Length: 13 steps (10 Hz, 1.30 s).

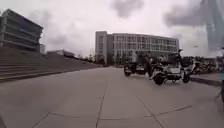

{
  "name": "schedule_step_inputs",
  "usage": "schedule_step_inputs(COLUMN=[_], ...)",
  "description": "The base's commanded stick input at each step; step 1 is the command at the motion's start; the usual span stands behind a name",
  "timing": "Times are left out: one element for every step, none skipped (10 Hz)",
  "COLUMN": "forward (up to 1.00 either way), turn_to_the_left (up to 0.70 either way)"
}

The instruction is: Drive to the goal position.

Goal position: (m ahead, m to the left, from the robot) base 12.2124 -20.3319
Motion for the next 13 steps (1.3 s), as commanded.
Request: schedule_step_inputs(forward=[0.7, 0.7, 0.7, 0.7, 0.7, 0.7, 0.7, 0.7, 0.7, 0.7, 0.7, 0.7, 0.7], turn_to_the_left=[0.05, 0.05, 0.05, 0.05, 0.05, 0.05, 0.05, 0.05, 0.05, 0.05, 0.05, 0.05, 0.05])
